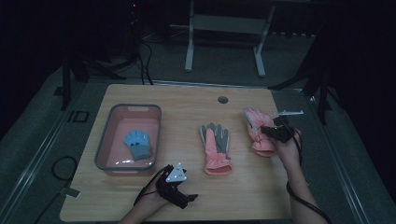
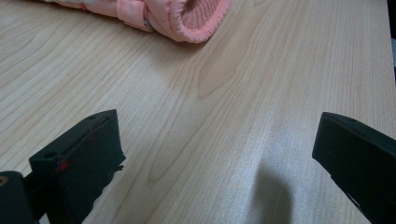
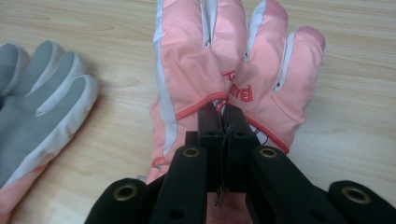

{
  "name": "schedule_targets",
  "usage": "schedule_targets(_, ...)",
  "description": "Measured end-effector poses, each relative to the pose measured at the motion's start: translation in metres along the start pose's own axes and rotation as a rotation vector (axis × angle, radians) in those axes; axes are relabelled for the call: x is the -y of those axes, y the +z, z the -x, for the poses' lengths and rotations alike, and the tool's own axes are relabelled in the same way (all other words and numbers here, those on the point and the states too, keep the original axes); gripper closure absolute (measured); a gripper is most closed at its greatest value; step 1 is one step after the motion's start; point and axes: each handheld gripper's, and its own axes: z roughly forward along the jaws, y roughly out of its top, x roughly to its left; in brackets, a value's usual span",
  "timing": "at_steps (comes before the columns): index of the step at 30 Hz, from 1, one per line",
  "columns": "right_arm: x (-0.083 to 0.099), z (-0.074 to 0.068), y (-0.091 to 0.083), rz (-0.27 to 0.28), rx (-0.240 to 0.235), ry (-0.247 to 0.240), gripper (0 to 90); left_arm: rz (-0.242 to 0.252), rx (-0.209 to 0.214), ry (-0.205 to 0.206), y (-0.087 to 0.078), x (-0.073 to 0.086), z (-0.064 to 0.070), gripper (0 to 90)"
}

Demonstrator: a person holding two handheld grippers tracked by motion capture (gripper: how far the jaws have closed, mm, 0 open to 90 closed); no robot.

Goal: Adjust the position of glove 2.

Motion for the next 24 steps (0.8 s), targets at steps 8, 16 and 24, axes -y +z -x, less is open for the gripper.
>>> schedule_targets(8, 0.011, -0.015, -0.032, 0.054, -0.029, -0.006, 87.9, 0.001, 0.001, -0.004, 0.0, 0.0, -0.001, 1.6)
schedule_targets(16, 0.035, -0.023, -0.054, 0.07, -0.024, 0.006, 88.0, 0.001, -0.003, -0.005, 0.001, 0.0, -0.001, 1.7)
schedule_targets(24, 0.07, -0.021, -0.045, 0.024, 0.002, 0.023, 87.8, -0.003, -0.005, 0.0, 0.001, 0.0, 0.0, 1.7)
